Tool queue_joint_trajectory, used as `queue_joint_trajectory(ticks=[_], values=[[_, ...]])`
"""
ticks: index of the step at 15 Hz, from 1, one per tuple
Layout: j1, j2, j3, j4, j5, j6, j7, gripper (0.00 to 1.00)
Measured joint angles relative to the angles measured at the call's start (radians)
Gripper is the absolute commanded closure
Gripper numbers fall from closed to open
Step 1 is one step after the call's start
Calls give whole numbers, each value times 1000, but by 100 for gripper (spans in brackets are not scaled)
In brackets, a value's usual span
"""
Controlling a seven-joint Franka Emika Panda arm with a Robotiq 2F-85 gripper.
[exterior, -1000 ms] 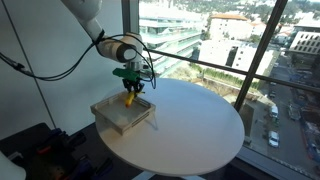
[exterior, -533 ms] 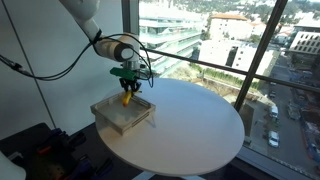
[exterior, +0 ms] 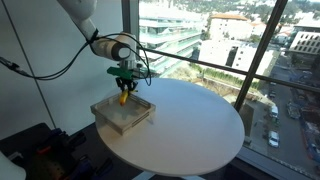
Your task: Remove the banana plush toy from the table and put it on the wooden tray
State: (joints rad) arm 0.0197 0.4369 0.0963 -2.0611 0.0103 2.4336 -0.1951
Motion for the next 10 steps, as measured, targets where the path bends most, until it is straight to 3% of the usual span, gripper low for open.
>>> queue_joint_trajectory(ticks=[10], values=[[4, 16, 13, -1, 0, 1, -46, 84]])
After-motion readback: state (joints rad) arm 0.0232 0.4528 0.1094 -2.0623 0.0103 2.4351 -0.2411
